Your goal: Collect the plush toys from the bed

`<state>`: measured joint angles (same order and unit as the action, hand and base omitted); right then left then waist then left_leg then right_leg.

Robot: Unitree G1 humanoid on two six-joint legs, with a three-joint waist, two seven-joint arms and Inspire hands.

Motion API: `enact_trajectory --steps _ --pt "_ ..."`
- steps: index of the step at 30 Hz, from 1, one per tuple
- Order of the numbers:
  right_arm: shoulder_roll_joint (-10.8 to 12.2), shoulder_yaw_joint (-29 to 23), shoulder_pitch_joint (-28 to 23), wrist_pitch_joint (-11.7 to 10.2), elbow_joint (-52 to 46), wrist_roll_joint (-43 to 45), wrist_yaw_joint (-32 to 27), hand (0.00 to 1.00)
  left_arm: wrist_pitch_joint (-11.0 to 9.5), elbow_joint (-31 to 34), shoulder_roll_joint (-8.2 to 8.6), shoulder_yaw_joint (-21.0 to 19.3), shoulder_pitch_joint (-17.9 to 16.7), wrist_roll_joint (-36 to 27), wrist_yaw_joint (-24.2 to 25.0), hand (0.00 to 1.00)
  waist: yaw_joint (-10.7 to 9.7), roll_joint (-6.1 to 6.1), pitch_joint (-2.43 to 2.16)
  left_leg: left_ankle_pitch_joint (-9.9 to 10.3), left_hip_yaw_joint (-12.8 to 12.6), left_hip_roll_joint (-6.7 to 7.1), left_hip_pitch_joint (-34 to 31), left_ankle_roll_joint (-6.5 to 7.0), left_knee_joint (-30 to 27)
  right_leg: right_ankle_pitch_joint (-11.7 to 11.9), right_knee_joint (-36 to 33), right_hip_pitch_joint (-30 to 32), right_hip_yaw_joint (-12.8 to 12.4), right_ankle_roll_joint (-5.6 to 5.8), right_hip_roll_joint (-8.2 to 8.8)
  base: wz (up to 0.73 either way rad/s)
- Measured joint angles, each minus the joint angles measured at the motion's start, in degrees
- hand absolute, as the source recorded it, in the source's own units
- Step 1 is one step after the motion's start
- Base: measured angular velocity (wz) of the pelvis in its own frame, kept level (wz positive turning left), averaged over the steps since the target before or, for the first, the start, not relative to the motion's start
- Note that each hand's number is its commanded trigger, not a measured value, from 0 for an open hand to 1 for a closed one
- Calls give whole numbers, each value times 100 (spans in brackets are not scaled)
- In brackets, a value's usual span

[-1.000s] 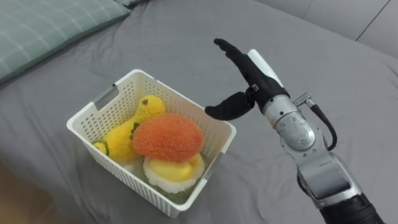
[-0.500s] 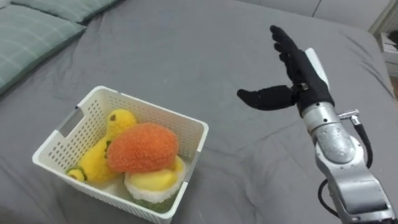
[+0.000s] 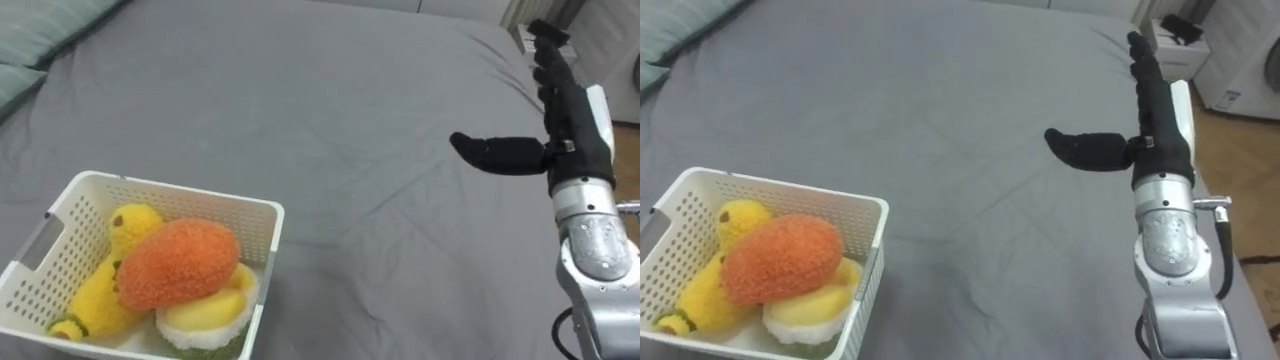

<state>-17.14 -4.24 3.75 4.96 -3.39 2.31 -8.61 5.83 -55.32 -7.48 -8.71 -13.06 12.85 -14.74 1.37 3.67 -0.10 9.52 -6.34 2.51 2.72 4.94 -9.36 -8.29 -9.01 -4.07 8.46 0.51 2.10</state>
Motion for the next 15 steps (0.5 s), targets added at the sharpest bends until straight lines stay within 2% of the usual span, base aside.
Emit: enact_trajectory --steps 4,7,10,15 --pt "1 -198 -67 -12 6 -3 1 0 0 -12 20 -1 -3 -107 -21 0 -43 -21 8 2 -110 -23 -12 0 27 3 -69 94 -66 -4 -13 -12" --pt "12 -426 -389 -110 25 -300 -120 0 -1 -92 23 -4 -13 -112 -72 0 -95 -30 5 3 -139 -25 -7 1 62 5 -68 77 -141 -5 -22 -5" --pt "33 -455 -651 -120 120 -474 -262 0 1 -112 35 0 -36 -194 -87 0 -136 -88 22 5 -230 -37 -4 -1 80 6 -69 111 -230 -5 -35 -16" --pt "291 -454 -936 -148 831 -629 -419 0 7 -181 34 22 -55 -341 -158 0 -260 -129 15 32 -289 -81 5 -26 63 20 -63 120 -286 -27 -56 -6"
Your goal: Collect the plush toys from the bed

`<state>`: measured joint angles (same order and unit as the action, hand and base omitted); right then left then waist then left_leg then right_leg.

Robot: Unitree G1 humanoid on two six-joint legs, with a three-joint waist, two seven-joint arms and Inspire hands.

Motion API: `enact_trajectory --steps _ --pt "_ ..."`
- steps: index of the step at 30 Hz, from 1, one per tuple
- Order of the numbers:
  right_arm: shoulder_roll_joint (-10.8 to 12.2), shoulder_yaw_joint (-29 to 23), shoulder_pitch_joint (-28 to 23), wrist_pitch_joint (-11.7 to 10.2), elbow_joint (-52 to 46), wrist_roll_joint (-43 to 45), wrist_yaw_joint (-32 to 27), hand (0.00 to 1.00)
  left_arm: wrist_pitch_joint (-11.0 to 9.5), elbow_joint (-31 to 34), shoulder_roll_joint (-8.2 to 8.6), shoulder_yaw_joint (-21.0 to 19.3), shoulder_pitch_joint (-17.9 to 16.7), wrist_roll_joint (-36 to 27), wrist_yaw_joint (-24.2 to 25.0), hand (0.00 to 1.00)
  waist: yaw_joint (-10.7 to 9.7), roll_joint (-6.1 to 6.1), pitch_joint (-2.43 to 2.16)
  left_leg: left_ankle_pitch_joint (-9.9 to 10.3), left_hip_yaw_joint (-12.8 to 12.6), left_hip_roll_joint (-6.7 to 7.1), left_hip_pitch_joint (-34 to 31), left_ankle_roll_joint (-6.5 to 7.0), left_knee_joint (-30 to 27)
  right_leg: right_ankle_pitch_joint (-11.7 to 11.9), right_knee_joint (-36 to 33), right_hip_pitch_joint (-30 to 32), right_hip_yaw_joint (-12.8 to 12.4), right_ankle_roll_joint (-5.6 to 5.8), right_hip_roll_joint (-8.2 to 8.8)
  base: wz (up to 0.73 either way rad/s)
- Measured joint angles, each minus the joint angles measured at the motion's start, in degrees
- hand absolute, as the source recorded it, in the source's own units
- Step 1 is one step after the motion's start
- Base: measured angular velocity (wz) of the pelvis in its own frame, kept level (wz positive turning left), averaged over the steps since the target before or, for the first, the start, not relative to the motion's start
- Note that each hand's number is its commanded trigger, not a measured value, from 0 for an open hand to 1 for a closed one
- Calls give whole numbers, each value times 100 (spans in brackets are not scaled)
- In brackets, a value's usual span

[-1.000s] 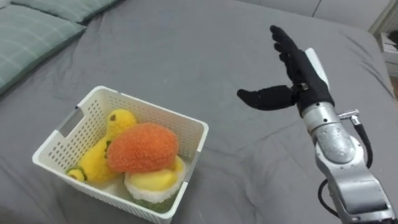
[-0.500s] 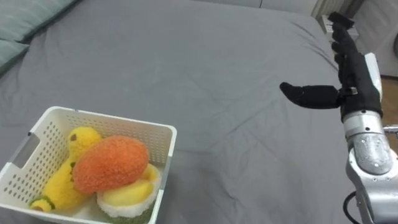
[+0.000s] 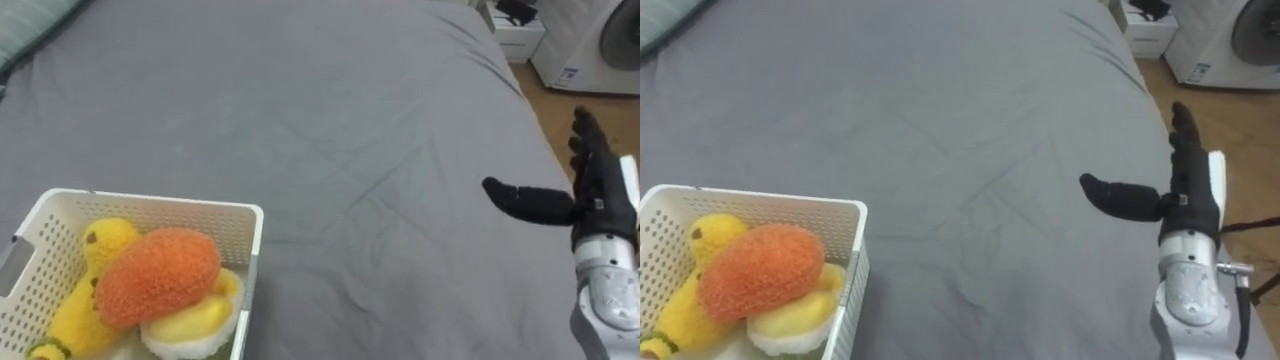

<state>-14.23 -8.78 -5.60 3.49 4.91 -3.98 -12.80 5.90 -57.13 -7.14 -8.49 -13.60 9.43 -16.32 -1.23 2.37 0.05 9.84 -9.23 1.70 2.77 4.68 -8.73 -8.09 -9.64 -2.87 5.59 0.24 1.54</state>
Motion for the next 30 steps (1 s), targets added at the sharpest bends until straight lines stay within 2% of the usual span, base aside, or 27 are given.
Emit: enact_trajectory --steps 3,5,6,8,12,14,17,18,19,25,26,27,30 --pt "156 -4 -186 -40 567 -182 -248 0 1 -9 16 81 -6 -84 -98 0 -46 -65 -28 3 -31 -5 49 -8 9 3 -3 -7 -44 -4 -1 -7" --pt "239 -15 -340 -112 923 -492 -386 0 -7 -47 40 73 -12 -199 -117 0 -93 -115 -20 6 -36 -6 96 -10 25 1 -7 -22 -72 -5 -5 -3" --pt "268 -45 -351 -125 1037 -620 -401 0 -7 -47 41 69 -16 -204 -124 0 -108 -115 -20 6 -36 -6 96 -10 29 1 -6 -21 -72 -5 -4 0" --pt "322 -146 -395 -298 1720 -1327 -481 0 -7 -45 45 70 -23 -308 -179 0 -159 -104 -19 11 -36 -6 86 -13 32 0 1 -19 -65 -4 1 0" --pt "390 -192 -690 -355 2808 -1995 -589 0 -9 -44 47 63 -44 -374 -191 0 -186 -107 -17 24 -35 -6 90 -20 22 -9 5 -26 -77 -4 -13 0" --pt "527 -397 -745 -386 3757 -2428 -589 0 -14 -85 47 53 -89 -426 -212 0 -335 -107 -15 24 -25 -6 98 -21 18 -26 -3 -53 -68 -6 -5 4" --pt "603 -668 -922 -393 4781 -2685 -571 0 -18 -100 85 -95 -123 -428 -199 0 -391 -108 4 40 -22 -3 111 -30 23 -54 3 -89 -83 -6 -1 0" --pt "604 -712 -954 -394 4951 -2707 -557 0 -34 -132 94 -128 -122 -424 -191 0 -379 -126 2 46 -25 -2 120 -31 16 -67 1 -90 -87 -7 -1 -6" --pt "612 -767 -1018 -395 5243 -2710 -496 0 -69 -190 110 -207 -126 -418 -152 0 -377 -138 21 64 -27 -1 123 -39 4 -93 5 -88 -88 -10 1 -4" --pt "633 -761 -1075 -304 6252 -2708 140 0 -81 -197 114 -324 -155 -295 11 0 -367 -137 -7 60 -12 -2 112 -55 3 -141 -6 -40 -85 -27 -5 1" --pt "637 -706 -1072 -234 6375 -2629 280 0 -79 -197 122 -384 -160 -236 34 0 -364 -113 -21 60 -9 -1 152 -56 7 -141 -5 -76 -81 -27 -5 3" --pt "637 -684 -1063 -199 6433 -2549 356 0 -77 -197 122 -392 -160 -233 35 0 -351 -129 -9 61 -6 -1 174 -57 9 -142 7 -101 -80 -26 -6 0" --pt "633 -471 -880 -30 6671 -1971 689 0 -54 -197 120 -402 -151 -169 53 0 -319 -111 -12 63 -2 3 176 -59 15 -149 16 -100 -64 -23 -5 0"
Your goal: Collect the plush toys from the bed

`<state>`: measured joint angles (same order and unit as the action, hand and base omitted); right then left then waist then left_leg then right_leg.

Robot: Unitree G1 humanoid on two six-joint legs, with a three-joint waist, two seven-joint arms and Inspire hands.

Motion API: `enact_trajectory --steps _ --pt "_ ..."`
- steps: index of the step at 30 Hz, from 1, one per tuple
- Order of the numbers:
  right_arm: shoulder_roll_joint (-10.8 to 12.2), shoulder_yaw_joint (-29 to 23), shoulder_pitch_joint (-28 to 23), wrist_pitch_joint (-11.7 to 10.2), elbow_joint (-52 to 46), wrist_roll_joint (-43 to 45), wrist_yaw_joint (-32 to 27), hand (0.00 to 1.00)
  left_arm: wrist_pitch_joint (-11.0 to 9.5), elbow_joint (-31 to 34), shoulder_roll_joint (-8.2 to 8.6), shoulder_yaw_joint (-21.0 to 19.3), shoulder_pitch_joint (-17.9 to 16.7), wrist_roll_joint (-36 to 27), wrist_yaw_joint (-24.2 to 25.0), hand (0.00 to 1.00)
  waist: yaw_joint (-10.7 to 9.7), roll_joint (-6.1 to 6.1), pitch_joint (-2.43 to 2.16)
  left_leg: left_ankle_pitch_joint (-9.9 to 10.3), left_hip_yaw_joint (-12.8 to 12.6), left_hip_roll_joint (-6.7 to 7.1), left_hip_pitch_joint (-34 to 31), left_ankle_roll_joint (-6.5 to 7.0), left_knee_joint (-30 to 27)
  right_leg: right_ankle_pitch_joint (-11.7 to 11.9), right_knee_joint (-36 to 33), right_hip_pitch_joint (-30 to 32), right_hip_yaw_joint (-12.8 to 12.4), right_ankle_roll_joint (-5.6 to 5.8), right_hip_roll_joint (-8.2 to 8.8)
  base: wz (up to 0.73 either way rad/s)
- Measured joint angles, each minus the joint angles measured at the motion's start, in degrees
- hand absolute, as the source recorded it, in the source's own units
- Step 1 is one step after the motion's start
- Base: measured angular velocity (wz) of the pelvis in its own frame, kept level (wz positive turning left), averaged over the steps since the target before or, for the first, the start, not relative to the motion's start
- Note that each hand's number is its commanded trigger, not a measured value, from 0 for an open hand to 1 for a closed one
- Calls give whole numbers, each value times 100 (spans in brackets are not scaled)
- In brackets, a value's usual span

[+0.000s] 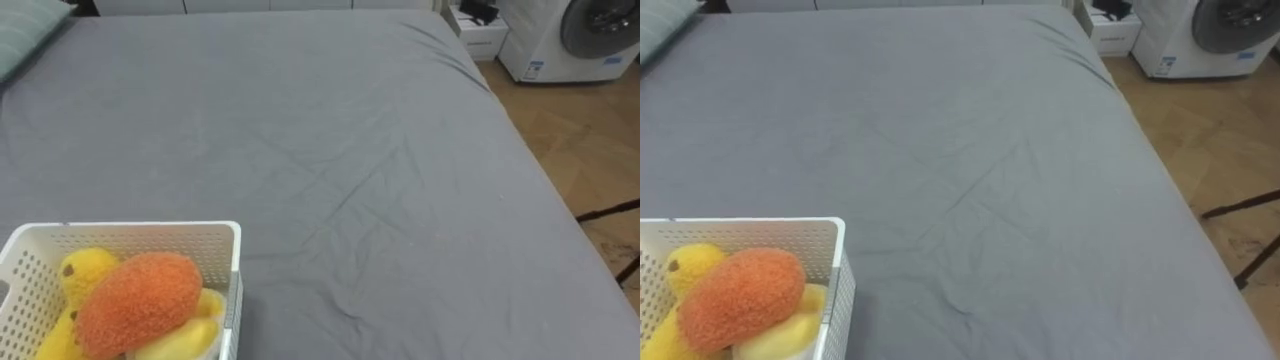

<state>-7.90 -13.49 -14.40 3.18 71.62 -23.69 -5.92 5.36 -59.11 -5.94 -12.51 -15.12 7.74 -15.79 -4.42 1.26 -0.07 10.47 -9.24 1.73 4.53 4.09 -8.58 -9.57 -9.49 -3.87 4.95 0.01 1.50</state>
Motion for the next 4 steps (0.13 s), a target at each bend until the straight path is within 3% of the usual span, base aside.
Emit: enact_trajectory --steps 4 --pt "-13 537 370 305 34 1380 230 0 118 -57 -8 42 95 34 5 0 78 6 1 3 -7 -1 9 -3 11 -1 -5 11 -12 -1 -44 -1"
